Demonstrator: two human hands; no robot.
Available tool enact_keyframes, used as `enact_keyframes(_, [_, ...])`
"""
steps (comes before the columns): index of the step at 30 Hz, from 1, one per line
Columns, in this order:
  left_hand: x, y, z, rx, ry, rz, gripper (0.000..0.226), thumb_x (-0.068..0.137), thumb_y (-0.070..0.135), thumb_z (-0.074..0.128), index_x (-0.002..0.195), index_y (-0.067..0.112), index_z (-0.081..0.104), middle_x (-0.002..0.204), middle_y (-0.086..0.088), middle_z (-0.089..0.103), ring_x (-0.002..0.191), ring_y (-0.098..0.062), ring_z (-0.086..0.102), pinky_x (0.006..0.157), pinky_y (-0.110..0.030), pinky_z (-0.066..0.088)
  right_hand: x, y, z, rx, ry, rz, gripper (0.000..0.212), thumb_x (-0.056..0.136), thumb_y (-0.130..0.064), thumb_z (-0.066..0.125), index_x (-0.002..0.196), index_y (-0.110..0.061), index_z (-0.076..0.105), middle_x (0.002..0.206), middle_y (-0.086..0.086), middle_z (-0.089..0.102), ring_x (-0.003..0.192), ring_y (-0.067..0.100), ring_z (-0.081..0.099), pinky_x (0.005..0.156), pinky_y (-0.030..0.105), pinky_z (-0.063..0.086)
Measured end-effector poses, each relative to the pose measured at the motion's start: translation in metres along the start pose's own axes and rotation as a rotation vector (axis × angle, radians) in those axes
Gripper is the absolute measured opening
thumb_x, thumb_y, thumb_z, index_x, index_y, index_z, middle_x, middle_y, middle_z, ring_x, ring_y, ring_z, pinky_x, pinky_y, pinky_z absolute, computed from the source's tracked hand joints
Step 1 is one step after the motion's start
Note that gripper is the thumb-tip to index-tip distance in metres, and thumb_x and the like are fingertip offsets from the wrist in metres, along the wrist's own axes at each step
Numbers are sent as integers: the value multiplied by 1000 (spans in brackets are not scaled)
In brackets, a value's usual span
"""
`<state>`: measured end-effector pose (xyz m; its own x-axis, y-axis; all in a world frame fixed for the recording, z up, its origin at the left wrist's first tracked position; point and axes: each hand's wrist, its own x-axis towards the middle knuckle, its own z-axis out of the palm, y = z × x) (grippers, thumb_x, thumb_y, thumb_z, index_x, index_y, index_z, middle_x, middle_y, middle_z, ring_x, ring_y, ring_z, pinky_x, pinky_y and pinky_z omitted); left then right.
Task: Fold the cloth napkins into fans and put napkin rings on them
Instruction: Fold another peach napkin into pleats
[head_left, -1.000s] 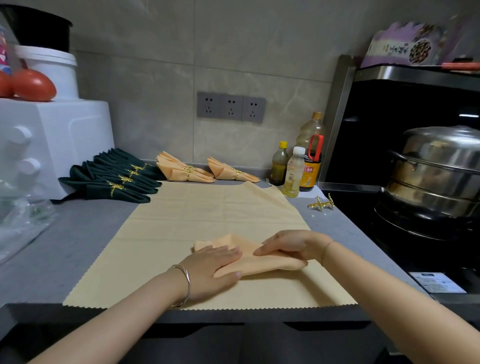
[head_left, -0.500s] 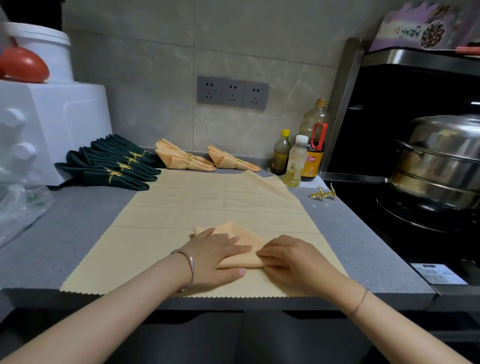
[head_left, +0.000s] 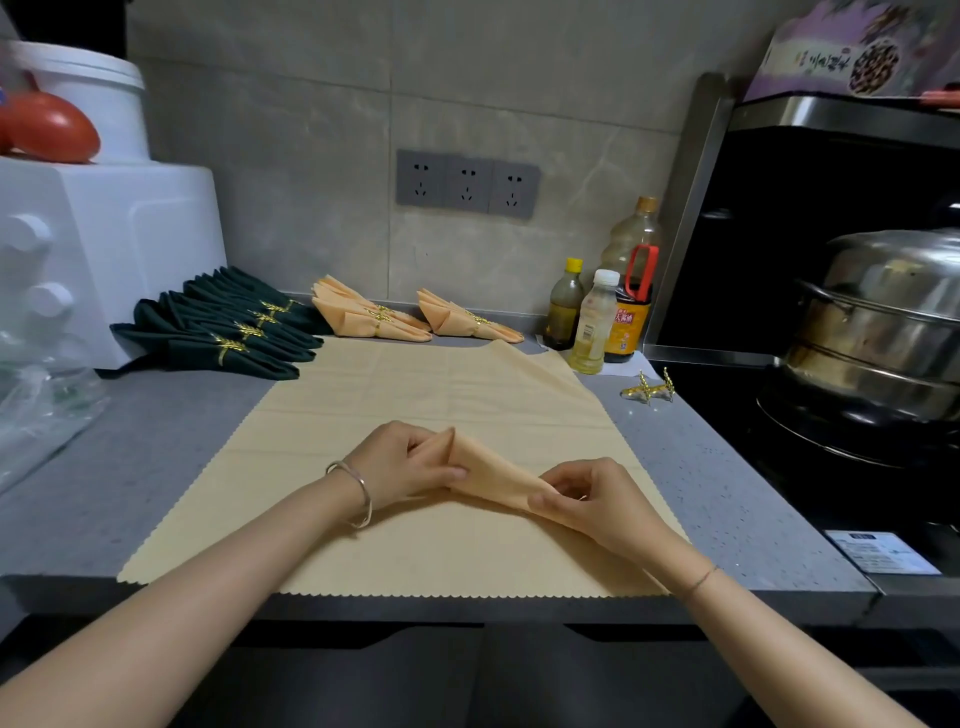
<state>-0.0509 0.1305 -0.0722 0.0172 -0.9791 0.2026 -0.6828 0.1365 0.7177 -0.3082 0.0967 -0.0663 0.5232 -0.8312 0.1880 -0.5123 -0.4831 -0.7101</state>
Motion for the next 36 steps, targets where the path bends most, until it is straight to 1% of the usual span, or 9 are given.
enact_keyframes(3, [18, 2, 1, -31, -10, -58, 52, 74, 47, 77, 64, 2, 53, 60, 4, 39, 57, -11, 33, 57, -27, 23, 9, -1, -1, 125, 25, 151, 9, 79, -26, 75, 82, -17, 74, 63, -7, 64, 54, -1, 52, 53, 10, 37])
enact_keyframes(11, [34, -1, 2, 99, -52, -172, 47, 75, 50, 74, 62, 15, 46, 63, 0, 36, 59, -15, 34, 55, -29, 22, 23, -2, 0, 76, 5, 274, 17, 72, -26, 81, 78, -15, 68, 65, -5, 59, 58, 5, 50, 55, 13, 39])
enact_keyframes(16, [33, 2, 4, 252, -1, -164, 37, 71, 53, 75, 89, 28, 55, 94, 5, 54, 90, -16, 52, 71, -27, 42, 26, -3, 1, -117, -3, 213, 21, 73, -30, 79, 78, -16, 63, 73, -5, 58, 60, 5, 47, 51, 11, 34])
enact_keyframes(20, [30, 8, 3, 518, 75, 98, 53, 79, 51, 69, 125, 33, 50, 117, 8, 54, 107, -15, 49, 87, -28, 39, 26, -4, -3, -225, -13, 262, 33, 72, -44, 76, 86, -18, 62, 82, -8, 61, 73, 6, 55, 60, 21, 41])
enact_keyframes(22, [28, 10, 6, 460, 68, 283, 48, 82, 50, 65, 125, 30, 56, 123, 8, 57, 116, -16, 49, 96, -31, 38, 27, -5, -4, -301, -7, 265, 35, 71, -48, 76, 84, -21, 60, 82, -10, 60, 78, 10, 58, 66, 27, 45])
enact_keyframes(25, [21, 18, 15, 459, -77, 412, 64, 74, 71, 51, 123, 30, 60, 123, 13, 61, 117, -10, 51, 100, -30, 37, 30, -8, -3, -328, -30, 250, 36, 72, -47, 76, 87, -20, 57, 79, -11, 57, 79, 11, 57, 69, 28, 45])
enact_keyframes(30, [19, 25, 34, 536, -93, 488, 67, 72, 64, 67, 128, 29, 57, 127, 14, 59, 120, -9, 49, 104, -29, 33, 31, -3, -9, 147, -89, 326, 40, 70, -38, 81, 83, -16, 50, 68, -2, 61, 57, 10, 53, 48, 15, 36])
enact_keyframes(32, [25, 27, 38, 521, -65, 511, 56, 78, 51, 69, 127, 28, 57, 123, 12, 62, 117, -11, 53, 103, -33, 37, 34, 5, -17, 331, -152, 388, 45, 65, -46, 81, 81, -18, 50, 74, 5, 68, 63, 15, 59, 52, 20, 39])
enact_keyframes(36, [40, 40, 43, 506, -74, 476, 46, 85, 25, 64, 130, 25, 55, 123, 6, 62, 115, -17, 53, 97, -24, 29, 39, 18, -29, 507, -183, 415, 40, 63, -47, 78, 67, -19, 50, 71, 7, 63, 60, 15, 58, 53, 21, 38])
